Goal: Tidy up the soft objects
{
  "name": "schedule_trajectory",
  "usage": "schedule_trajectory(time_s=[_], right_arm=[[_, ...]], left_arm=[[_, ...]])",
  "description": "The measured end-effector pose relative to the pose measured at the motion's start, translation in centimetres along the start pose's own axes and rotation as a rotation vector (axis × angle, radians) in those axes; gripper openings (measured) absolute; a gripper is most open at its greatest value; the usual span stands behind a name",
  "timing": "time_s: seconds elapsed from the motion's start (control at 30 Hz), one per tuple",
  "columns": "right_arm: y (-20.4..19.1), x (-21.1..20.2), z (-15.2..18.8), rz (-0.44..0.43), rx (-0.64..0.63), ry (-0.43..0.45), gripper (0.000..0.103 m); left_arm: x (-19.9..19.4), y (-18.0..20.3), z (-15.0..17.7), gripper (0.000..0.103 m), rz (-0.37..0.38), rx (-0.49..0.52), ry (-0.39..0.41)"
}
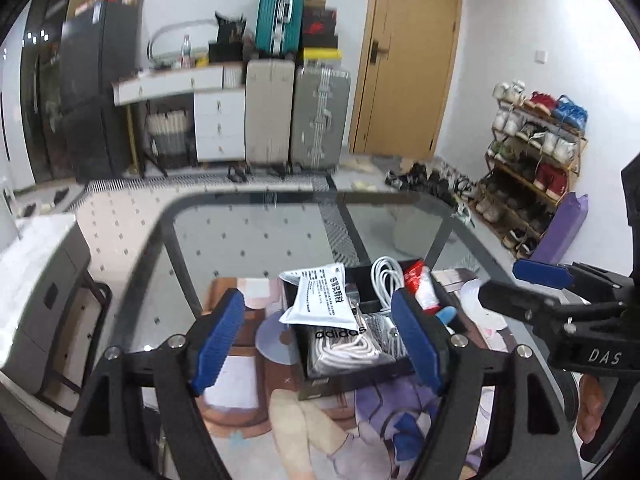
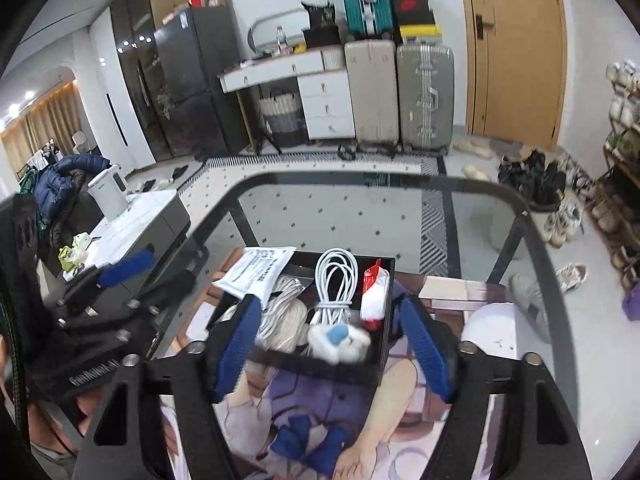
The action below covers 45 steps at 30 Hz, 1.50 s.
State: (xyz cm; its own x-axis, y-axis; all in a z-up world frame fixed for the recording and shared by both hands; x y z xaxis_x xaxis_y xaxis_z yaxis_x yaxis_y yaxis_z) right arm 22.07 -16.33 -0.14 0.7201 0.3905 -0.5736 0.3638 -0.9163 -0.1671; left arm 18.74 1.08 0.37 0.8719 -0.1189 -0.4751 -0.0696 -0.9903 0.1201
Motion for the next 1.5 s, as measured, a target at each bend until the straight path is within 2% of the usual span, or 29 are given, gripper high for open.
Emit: schedule_trajectory(time_s=[0.03, 0.1, 0.23, 0.4, 0.57, 0.67, 0.83, 0.97, 1.17, 1.5], right_arm=[[-0.2, -1.0, 0.3, -0.007, 0.001, 0.017, 0.082], [-0.6, -2.8, 0.7, -0.019, 0.004, 0.049, 0.082], [-1.4, -6.2, 2.6, -0.009, 0.008, 0.103, 0.085], [-2.5, -8.9, 5.9, 0.010, 0.011, 0.128, 0.086], [-3.5, -11.6, 9.0, 0.048, 0.025, 0.189, 0.094], [-4.2, -13.2, 11.0, 0.065, 0.028, 0.223, 0.099], [-4.8, -14.9, 13.5, 0.084, 0.019, 0.249, 0.101], [-5.2, -16.3, 15.3, 0.102, -0.047, 0.282, 0.102], [-4.0, -16.6, 17.0, 0.128, -0.005, 0.260, 0.102], [-4.0, -16.9, 16.7, 0.126, 0.008, 0.275, 0.102]], left_arm=[[-1.0, -0.1, -0.2, 0.085, -0.005, -0.005, 0.025], [-3.0, -0.4, -0.5, 0.091, -0.024, -0.019, 0.071], [-5.6, -0.4, 0.6, 0.091, -0.024, -0.018, 0.106], [-8.5, -0.3, 2.6, 0.091, -0.032, -0.008, 0.134], [-11.6, 0.4, 4.6, 0.092, -0.044, -0.002, 0.186], [-13.2, 0.8, 6.2, 0.101, -0.039, 0.004, 0.213], [-16.1, 0.5, 8.4, 0.103, -0.049, 0.006, 0.263], [-17.6, 0.3, 10.7, 0.103, -0.052, -0.003, 0.253], [-18.4, 0.6, 13.5, 0.103, -0.042, 0.021, 0.217], [-18.6, 0.5, 13.1, 0.103, -0.057, -0.010, 0.234]])
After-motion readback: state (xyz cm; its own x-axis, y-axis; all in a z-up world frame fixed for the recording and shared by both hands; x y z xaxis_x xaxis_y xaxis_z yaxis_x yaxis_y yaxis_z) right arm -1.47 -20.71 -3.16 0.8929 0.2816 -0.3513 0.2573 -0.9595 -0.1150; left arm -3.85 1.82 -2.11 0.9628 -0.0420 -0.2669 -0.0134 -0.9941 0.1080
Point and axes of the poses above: each gripper's, at about its wrist camera, not at the fingertips, and x roughly the way its jaws point, y to its right, z to its underside, the point moved 5 cm from there along x, roughly the way its jaws point, and after that the axes turned 6 degrees about y, right-handed, at the moved point
